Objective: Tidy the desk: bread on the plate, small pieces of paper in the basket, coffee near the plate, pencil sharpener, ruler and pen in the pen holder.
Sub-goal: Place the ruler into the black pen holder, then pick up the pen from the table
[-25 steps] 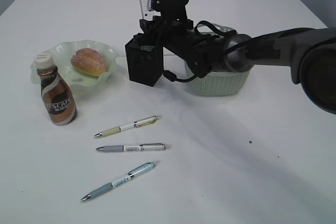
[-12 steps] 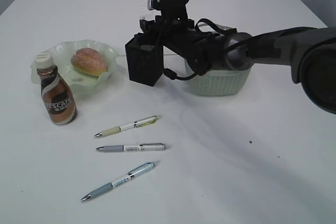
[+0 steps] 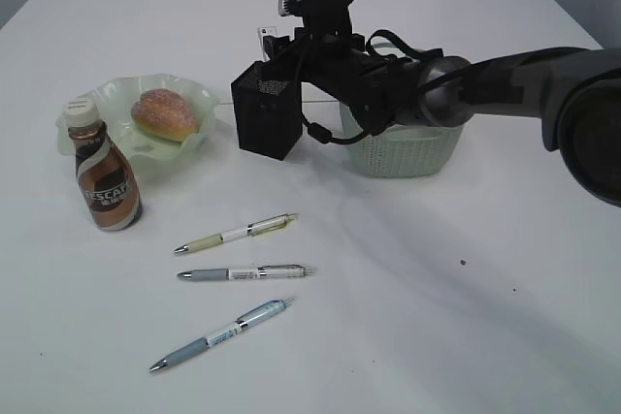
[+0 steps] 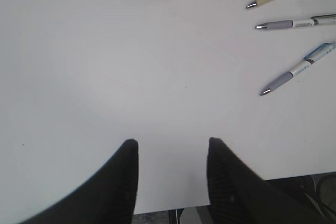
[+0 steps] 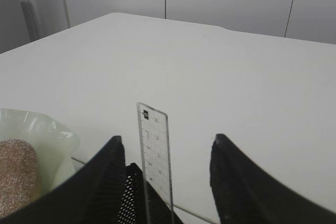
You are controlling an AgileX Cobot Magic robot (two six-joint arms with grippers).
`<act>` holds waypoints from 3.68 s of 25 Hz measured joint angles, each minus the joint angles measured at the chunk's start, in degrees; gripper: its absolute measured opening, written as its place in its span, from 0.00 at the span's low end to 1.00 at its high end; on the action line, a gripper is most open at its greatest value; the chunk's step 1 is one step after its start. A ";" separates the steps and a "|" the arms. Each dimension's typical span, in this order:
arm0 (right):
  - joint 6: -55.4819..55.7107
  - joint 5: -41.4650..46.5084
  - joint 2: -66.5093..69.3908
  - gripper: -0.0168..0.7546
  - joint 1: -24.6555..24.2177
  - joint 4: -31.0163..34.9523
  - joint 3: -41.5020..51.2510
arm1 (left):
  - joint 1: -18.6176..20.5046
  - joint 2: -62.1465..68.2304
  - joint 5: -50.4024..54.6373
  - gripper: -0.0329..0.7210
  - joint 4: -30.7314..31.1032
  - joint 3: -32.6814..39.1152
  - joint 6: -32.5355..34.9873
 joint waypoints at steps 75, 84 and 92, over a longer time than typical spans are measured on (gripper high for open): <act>1.39 91.76 -46.03 0.50 0.00 4.68 28.83 | -17.96 27.07 -10.91 0.47 -10.54 0.00 17.31; 1.73 91.76 -63.54 0.50 0.00 4.28 42.92 | -22.49 41.18 -15.35 0.47 -8.13 -2.59 20.22; 2.35 92.21 -73.84 0.50 0.00 3.35 45.03 | -26.10 54.10 -11.12 0.47 -7.07 -16.73 21.30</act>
